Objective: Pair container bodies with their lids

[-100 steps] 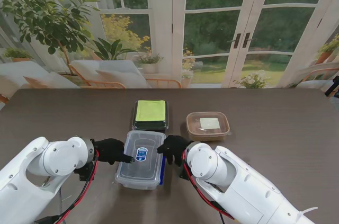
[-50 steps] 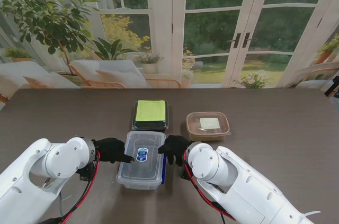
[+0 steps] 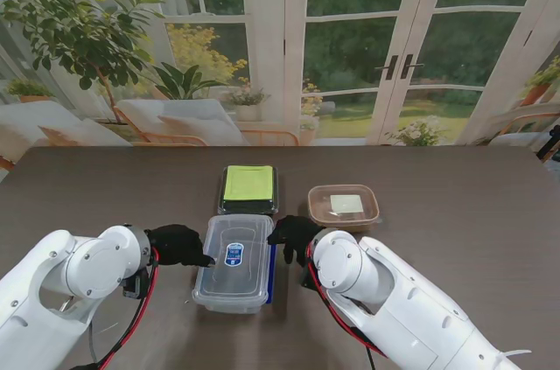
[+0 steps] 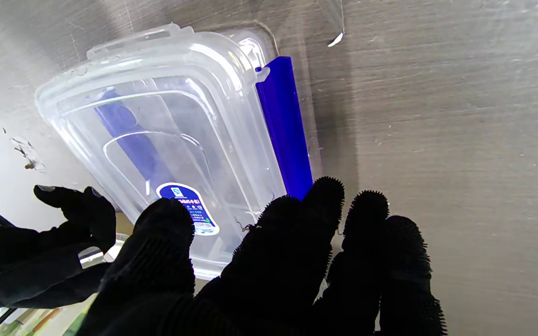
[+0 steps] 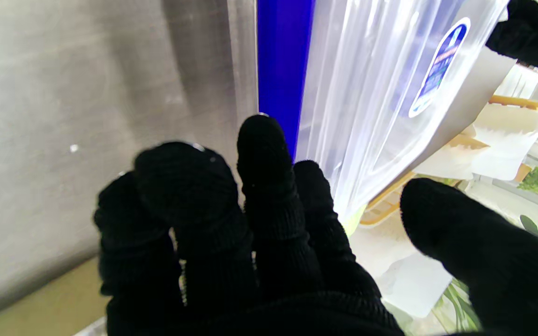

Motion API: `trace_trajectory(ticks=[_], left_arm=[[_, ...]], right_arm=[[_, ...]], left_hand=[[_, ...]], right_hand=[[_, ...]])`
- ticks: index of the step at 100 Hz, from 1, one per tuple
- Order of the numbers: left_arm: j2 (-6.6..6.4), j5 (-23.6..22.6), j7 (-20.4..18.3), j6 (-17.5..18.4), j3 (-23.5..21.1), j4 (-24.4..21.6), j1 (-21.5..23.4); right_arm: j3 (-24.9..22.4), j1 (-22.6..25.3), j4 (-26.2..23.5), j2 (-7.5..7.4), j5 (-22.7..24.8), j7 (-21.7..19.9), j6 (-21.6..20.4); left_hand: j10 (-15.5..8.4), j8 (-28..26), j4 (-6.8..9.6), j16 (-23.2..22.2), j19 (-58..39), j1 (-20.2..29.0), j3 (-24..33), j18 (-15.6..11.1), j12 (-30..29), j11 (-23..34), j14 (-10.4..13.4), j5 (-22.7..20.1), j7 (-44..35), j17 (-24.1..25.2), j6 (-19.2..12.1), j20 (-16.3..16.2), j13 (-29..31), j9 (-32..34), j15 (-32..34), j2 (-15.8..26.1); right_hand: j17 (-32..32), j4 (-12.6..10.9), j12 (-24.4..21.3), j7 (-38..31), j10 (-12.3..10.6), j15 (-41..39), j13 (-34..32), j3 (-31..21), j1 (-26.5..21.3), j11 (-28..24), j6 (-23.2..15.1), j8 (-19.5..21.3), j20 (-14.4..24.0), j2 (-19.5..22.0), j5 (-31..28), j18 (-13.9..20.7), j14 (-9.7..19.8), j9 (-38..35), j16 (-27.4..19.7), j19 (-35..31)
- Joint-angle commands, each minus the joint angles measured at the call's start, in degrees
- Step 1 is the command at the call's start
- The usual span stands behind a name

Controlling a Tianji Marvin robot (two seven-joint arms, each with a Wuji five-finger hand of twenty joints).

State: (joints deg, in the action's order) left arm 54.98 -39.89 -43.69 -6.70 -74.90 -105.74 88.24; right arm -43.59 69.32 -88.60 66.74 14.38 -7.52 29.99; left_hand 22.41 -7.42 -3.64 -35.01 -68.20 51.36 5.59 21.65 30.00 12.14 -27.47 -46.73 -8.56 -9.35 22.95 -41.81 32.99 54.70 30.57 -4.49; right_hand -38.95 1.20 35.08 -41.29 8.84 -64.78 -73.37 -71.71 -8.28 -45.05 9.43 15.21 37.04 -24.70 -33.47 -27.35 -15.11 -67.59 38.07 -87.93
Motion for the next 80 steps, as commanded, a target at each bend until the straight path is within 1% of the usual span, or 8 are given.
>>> trace_trajectory(ticks=[1, 18, 42, 49, 62, 72, 80], left_arm=[[0.43, 0.19, -0.56, 0.45, -0.27, -0.76, -0.16], [0.39, 0.60, -0.58, 1.71, 0.05, -0.08, -1.59], [0.32, 3.14, -0.33, 2.08, 1.84, 2.54, -3.40], [0.30, 4.16, -0.23, 1.97, 2.49, 3.45, -3.94], [0.31, 5.60, 0.07, 1.95, 3.70, 5.06, -4.92], [0.39, 5.10, 0.49, 2.36, 3.21, 4.68, -4.45], [0.67, 4.71, 1.80, 2.23, 1.93, 3.61, -3.17]], right_arm=[[-0.45, 0.38, -1.88, 0.55, 1.10, 0.18, -0.03], [-0.78, 0.60, -3.07, 0.54, 1.62, 0.51, 0.73], [0.10, -0.15, -0.68, 0.58, 0.09, -0.62, 1.15], [0.21, -0.32, -0.12, 0.64, -0.06, -0.65, 1.06], [0.12, -0.58, 0.28, 0.73, -0.29, -0.57, 1.05], [0.02, -0.71, 0.21, 0.70, -0.12, -0.57, 0.91], [0.07, -0.88, 0.27, 0.74, -0.30, -0.65, 0.96]], left_hand=[[-0.51, 0.61, 2.29, -0.68, -1.82, 0.73, -0.98, -1.63, 0.68, 0.34, -0.29, 0.44, 1.39, -0.56, -3.15, -0.63, 1.23, -0.13, 1.55, 3.00], [-0.67, 0.58, 2.30, -0.70, -2.24, 0.49, -0.97, -1.57, 0.72, 0.50, -0.18, 0.34, 1.32, -1.05, -3.27, -0.62, 1.64, 0.07, 1.80, 3.11], [-0.66, 0.55, 2.32, -0.61, -2.30, 0.60, -0.81, -1.46, 0.71, 0.58, -0.19, 0.22, 1.25, -1.02, -3.24, -0.45, 1.53, 0.07, 1.77, 2.98], [-0.59, 0.58, 2.31, -0.58, -2.27, 0.58, -0.79, -1.47, 0.67, 0.51, -0.22, 0.36, 1.33, -0.96, -3.34, -0.39, 1.49, -0.04, 1.73, 2.97], [-0.57, 0.57, 2.29, -0.54, -2.02, 0.64, -0.70, -1.58, 0.63, 0.44, -0.15, 0.32, 1.32, -0.56, -3.37, -0.22, 1.21, -0.15, 1.61, 2.93], [-0.83, 0.60, 2.27, -0.61, -2.18, 0.59, -0.68, -1.82, 0.68, 0.53, 0.13, 0.39, 1.37, -0.81, -3.49, -0.23, 1.51, -0.08, 1.81, 2.96], [-0.47, 0.62, 2.29, -0.63, -2.34, 0.73, -0.54, -1.42, 0.71, 0.62, -0.49, 0.37, 1.40, -0.79, -3.45, -0.29, 1.53, 0.20, 1.82, 2.65]], right_hand=[[-12.32, 1.14, 0.47, 1.65, -1.47, -1.66, -1.08, 1.26, 1.54, -0.87, -4.30, -1.04, 0.68, 0.27, 2.50, -0.64, 0.45, -0.61, 1.00, -2.23], [-12.80, 1.13, 0.48, 1.67, -1.59, -2.07, -1.07, 1.45, 1.67, -0.91, -4.30, -1.08, 0.62, 0.34, 1.94, -0.62, 0.57, -0.94, 1.16, -2.37], [-12.67, 1.05, 0.46, 1.81, -1.36, -1.88, -1.01, 1.39, 1.56, -0.74, -3.94, -1.13, 0.47, 0.41, 1.95, -0.69, 0.04, -0.92, 1.04, -2.32], [-12.66, 1.06, 0.47, 1.85, -1.47, -1.91, -1.06, 1.40, 1.56, -0.73, -3.92, -1.13, 0.45, 0.44, 2.10, -0.71, 0.46, -0.92, 1.04, -2.32], [-12.65, 1.06, 0.49, 1.74, -1.40, -1.85, -1.02, 1.36, 1.52, -0.72, -3.85, -1.08, 0.43, 0.45, 2.18, -0.72, -0.06, -0.88, 1.02, -2.32], [-12.64, 1.07, 0.52, 1.74, -1.51, -1.95, -1.05, 1.41, 1.55, -0.74, -3.93, -1.08, 0.41, 0.46, 2.17, -0.72, 0.33, -0.87, 1.06, -2.33], [-12.64, 1.06, 0.54, 1.70, -1.45, -1.95, -1.02, 1.42, 1.55, -0.77, -3.92, -1.07, 0.40, 0.37, 2.07, -0.72, 0.24, -0.94, 1.06, -2.33]])
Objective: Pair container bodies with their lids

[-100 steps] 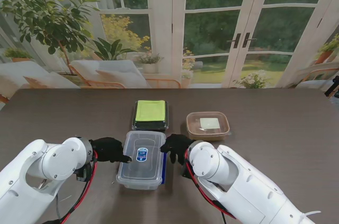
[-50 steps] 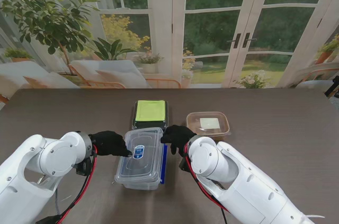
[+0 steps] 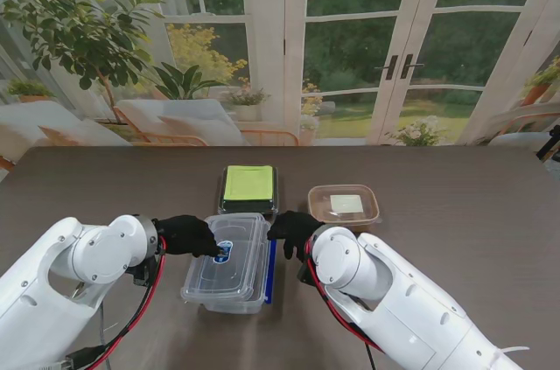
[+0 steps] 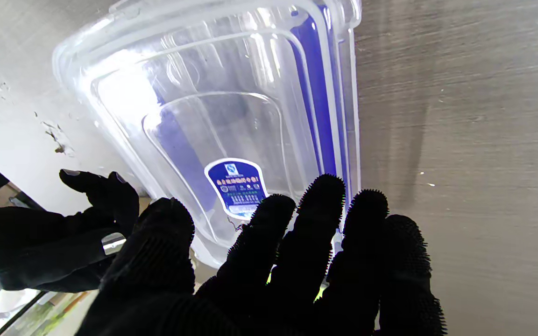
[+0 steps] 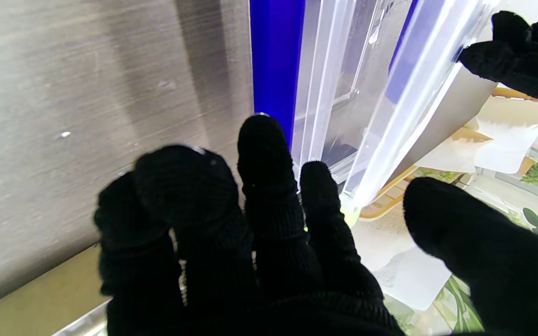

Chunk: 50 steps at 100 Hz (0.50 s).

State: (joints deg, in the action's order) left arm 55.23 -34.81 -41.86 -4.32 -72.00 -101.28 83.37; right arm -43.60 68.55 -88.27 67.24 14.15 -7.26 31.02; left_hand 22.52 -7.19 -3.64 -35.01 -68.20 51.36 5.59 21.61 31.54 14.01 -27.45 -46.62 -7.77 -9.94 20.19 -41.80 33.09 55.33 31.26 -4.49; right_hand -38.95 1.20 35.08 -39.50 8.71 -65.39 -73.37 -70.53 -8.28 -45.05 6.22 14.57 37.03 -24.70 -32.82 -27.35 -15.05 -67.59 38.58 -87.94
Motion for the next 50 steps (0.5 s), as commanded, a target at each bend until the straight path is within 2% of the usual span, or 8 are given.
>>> trace_trajectory(ticks=[1, 29, 50], left_arm=[[0.44, -0.41, 0.08, -0.14, -1.12, -0.99, 1.84], [0.55, 1.26, 0.48, -0.09, -1.34, -1.58, 1.58], [0.79, -1.16, 1.32, -0.64, -4.09, -4.72, 4.41]], right_arm=[[0.09, -0.13, -0.04, 0.24, -0.11, -0.92, -0.06], [0.44, -0.15, 0.22, 0.43, -1.10, -0.92, -0.21], [0.19, -0.17, 0.26, 0.35, -1.18, -1.12, -0.30]], left_hand=[[-0.58, 0.38, 2.29, -0.63, -2.39, 0.74, -0.51, -1.34, -0.83, -1.24, -0.55, 0.22, 0.60, -0.23, -0.59, -0.31, 1.44, -0.40, 1.14, 2.63], [-0.77, 0.37, 2.25, -0.72, -2.82, 0.43, -0.22, -1.21, -0.80, -1.24, -0.44, 0.10, 0.57, -0.50, -0.68, -0.43, 1.78, -0.13, 1.40, 2.65], [-0.71, 0.43, 2.26, -0.69, -2.92, 0.27, 0.02, -1.17, -0.79, -1.24, -0.40, 0.42, 0.73, -0.60, -0.57, -0.37, 1.85, -0.18, 1.43, 2.42]], right_hand=[[-12.64, 1.05, 0.54, -0.08, -1.32, -1.33, -1.02, 0.22, 1.54, -0.77, -0.70, -0.43, 0.40, 0.38, 1.45, -0.72, 0.23, -0.94, 0.55, -2.33], [-12.66, 1.06, 0.52, 0.00, -1.29, -1.37, -1.02, 0.27, 1.53, -0.67, -0.61, -0.47, 0.39, 0.44, 1.34, -0.82, 0.16, -0.89, 0.56, -2.33], [-12.66, 1.06, 0.57, -0.01, -1.27, -1.47, -1.03, 0.22, 1.52, -0.75, -0.64, -0.46, 0.40, 0.49, 1.50, -0.83, 0.39, -0.96, 0.60, -2.32]])
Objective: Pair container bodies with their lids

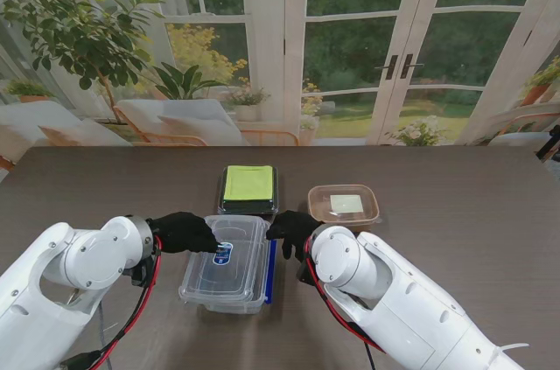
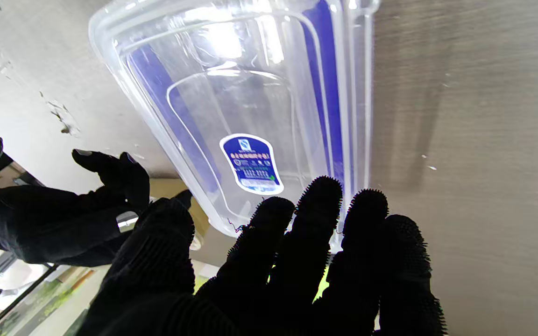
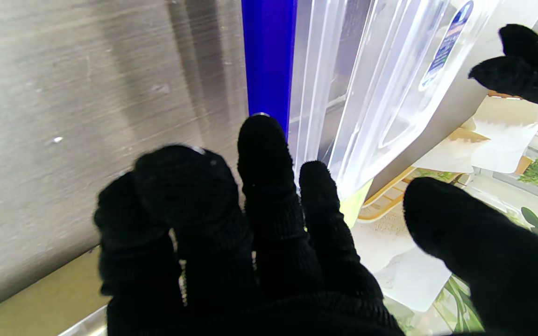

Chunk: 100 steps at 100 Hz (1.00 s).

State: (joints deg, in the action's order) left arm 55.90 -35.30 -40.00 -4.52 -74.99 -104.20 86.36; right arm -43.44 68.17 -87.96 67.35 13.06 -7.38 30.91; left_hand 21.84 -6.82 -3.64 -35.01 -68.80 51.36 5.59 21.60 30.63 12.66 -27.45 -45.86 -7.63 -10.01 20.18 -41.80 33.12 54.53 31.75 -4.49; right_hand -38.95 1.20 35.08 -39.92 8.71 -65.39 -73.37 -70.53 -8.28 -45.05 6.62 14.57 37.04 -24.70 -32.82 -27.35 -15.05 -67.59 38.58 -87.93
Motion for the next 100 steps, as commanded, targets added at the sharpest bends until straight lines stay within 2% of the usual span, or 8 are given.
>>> trace_trajectory(ticks=[1, 16, 31, 72, 100], left_arm=[[0.14, -0.86, -0.45, -0.45, -1.32, -2.00, 1.63], [0.51, -3.77, 0.88, -1.24, -4.46, -4.49, 4.62], [0.52, -4.69, 0.65, -3.07, -5.36, -4.02, 5.73], [0.29, -2.64, 0.48, -4.41, -1.36, 3.51, 1.72], [0.27, -0.71, 0.63, -3.34, 1.24, 4.44, -0.67]], right_arm=[[0.01, 0.23, -0.04, 0.24, -0.10, -0.99, -0.19], [-0.28, 0.41, -0.17, 0.24, -0.17, -0.87, -0.31], [-0.64, 0.69, -0.36, 0.17, -0.07, -0.79, -0.63], [-1.68, 1.95, -1.54, -0.49, 0.23, -1.66, -1.92], [-1.62, 2.55, -1.92, -0.64, -0.02, -1.98, -2.22]], left_hand=[[0.01, 0.07, 2.25, -0.68, -2.34, 0.24, 0.02, -1.14, 0.11, 0.07, -0.42, -0.31, 0.61, -0.54, -0.58, -0.38, 1.80, 0.56, 0.93, 2.43], [-0.13, 0.10, 2.29, -0.81, -2.97, -0.15, 0.15, -1.08, 0.22, 0.35, -0.41, -0.28, 0.66, -1.30, -0.57, -0.55, 2.38, 1.01, 1.31, 2.36], [0.10, 0.12, 2.29, -1.01, -3.59, -0.28, 0.45, -0.88, 0.37, 0.43, -0.79, -0.29, 0.69, -1.12, -0.34, -0.82, 2.12, 0.82, 1.62, 2.19], [0.28, 0.20, 2.20, -1.06, -3.68, -0.56, 1.18, -1.11, 0.49, 0.35, -0.93, -0.02, 0.87, -0.72, 0.00, -0.81, 1.69, 0.51, 1.70, 2.08], [0.26, 0.16, 2.14, -1.05, -3.80, -0.75, 1.45, -0.97, 0.53, 0.39, -0.78, -0.20, 0.77, -0.91, -0.13, -0.84, 1.84, 0.64, 1.77, 2.12]], right_hand=[[-12.66, 1.07, 0.57, 0.42, -1.28, -1.44, -1.01, 0.26, 1.57, -0.75, -1.05, -0.46, 0.40, 0.42, 1.51, -0.83, 0.35, -0.95, 0.59, -2.32], [-12.67, 1.06, 0.57, 0.38, -1.26, -1.51, -1.04, 0.21, 1.47, -0.74, -1.00, -0.45, 0.40, 0.42, 1.47, -0.82, 0.19, -0.93, 0.61, -2.33], [-12.84, 1.06, 0.58, 0.38, -1.30, -1.75, -1.03, 0.22, 1.50, -0.79, -1.04, -0.45, 0.42, 0.42, 1.42, -0.88, 0.02, -1.00, 0.71, -2.41], [-14.17, 1.06, 0.56, 0.99, -1.15, -3.43, -1.09, 0.19, 1.50, -0.64, -1.38, -0.79, 0.27, 0.29, -0.42, -1.22, 0.33, -2.16, 1.35, -2.78], [-14.40, 1.05, 0.65, 1.16, -1.18, -3.77, -1.11, 0.17, 1.45, -0.54, -1.33, -0.83, 0.13, 0.32, -0.25, -1.29, 0.42, -2.30, 1.42, -2.87]])
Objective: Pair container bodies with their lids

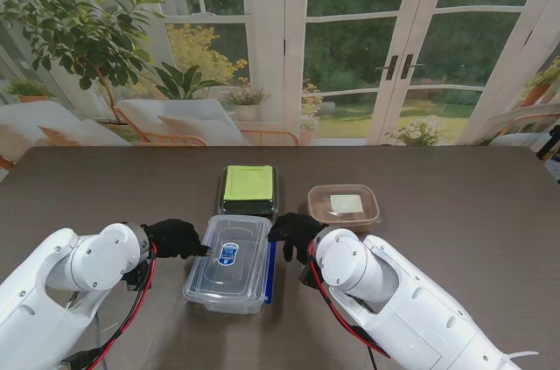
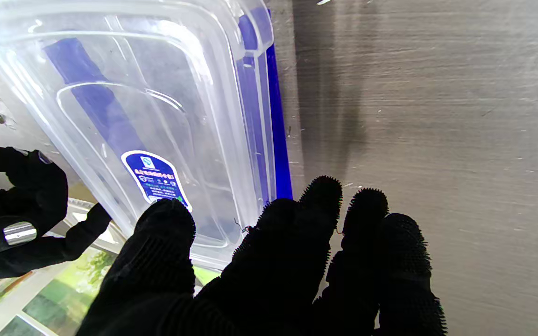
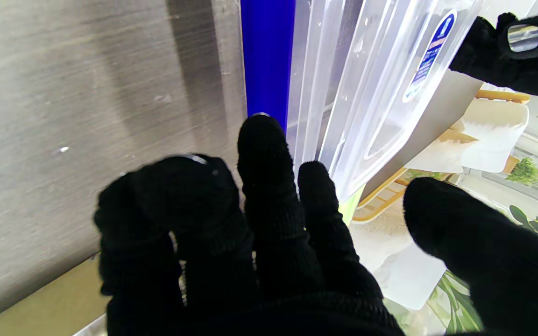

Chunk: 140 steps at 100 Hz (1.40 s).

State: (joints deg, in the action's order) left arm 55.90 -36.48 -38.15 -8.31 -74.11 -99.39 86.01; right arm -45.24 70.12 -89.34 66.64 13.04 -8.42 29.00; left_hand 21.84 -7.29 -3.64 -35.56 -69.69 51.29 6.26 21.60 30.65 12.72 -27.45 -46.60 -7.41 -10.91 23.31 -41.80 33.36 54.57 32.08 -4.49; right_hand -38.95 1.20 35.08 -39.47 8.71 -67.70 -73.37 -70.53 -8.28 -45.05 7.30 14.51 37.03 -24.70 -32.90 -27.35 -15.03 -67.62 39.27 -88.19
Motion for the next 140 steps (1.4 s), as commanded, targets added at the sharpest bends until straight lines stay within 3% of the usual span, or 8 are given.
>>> trace_trajectory(ticks=[1, 72, 97, 140], left_arm=[[0.26, 0.52, -1.25, 0.47, 0.42, -0.39, -0.38], [-0.24, 0.79, -4.01, -0.37, 1.96, -2.09, -1.50], [-0.29, -0.53, -4.44, -0.14, 1.17, -3.06, -0.74], [-0.06, -1.49, -3.42, 1.00, -0.42, -4.60, 0.71]], right_arm=[[0.20, 0.62, -0.56, 0.07, 0.01, -0.92, -0.32], [0.29, 0.25, -0.23, -0.01, 0.39, -1.21, 0.72], [-0.04, 0.66, -1.25, 0.28, 3.71, 1.19, 1.64], [-1.80, 4.08, -4.84, -0.06, 5.34, 2.88, -2.89]], left_hand=[[0.22, 0.62, 2.14, -0.50, -2.92, -0.72, 0.78, -0.96, 0.51, 0.35, -0.80, 0.47, 0.52, -0.01, -3.29, -0.84, 1.63, 0.62, 1.45, 2.15], [0.29, 0.58, 2.13, -0.47, -2.83, -0.64, 0.59, -1.09, 0.46, 0.24, -0.78, 0.68, 0.49, 0.05, -3.21, -0.79, 1.59, 0.55, 1.32, 2.37], [0.24, 0.58, 2.15, -0.48, -2.81, -0.62, 0.44, -1.11, 0.48, 0.28, -0.79, 0.67, 0.48, 0.05, -3.23, -0.76, 1.62, 0.60, 1.35, 2.42], [0.24, 0.52, 2.17, -0.50, -2.89, -0.63, 0.37, -1.18, 0.53, 0.37, -0.80, 0.38, 0.33, -0.13, -3.36, -0.78, 1.77, 0.71, 1.41, 2.39]], right_hand=[[-14.40, 1.06, 0.66, 0.71, -1.17, -1.46, -1.09, 0.18, 1.48, -0.54, -2.01, -0.77, 0.13, 0.31, -0.13, -1.29, 0.38, -2.28, 0.73, -2.62], [-14.37, 1.02, 0.70, 0.55, -1.00, -1.38, -1.06, 0.41, 1.55, -0.38, -1.54, -0.66, 0.00, 0.69, 0.22, -1.29, 0.41, -2.10, 0.62, -2.66], [-14.46, 1.00, 0.69, 0.32, -1.10, -1.47, -1.10, 0.49, 1.75, -0.35, -1.26, -0.49, -0.06, 0.55, 1.53, -1.36, 0.47, -1.82, 0.64, -2.60], [-11.13, 1.39, 0.76, 0.33, -0.99, 1.18, -1.04, -0.11, 1.27, -0.49, -4.51, -0.60, 0.14, -0.87, -0.08, 0.28, 0.76, 1.11, -0.48, -2.09]])
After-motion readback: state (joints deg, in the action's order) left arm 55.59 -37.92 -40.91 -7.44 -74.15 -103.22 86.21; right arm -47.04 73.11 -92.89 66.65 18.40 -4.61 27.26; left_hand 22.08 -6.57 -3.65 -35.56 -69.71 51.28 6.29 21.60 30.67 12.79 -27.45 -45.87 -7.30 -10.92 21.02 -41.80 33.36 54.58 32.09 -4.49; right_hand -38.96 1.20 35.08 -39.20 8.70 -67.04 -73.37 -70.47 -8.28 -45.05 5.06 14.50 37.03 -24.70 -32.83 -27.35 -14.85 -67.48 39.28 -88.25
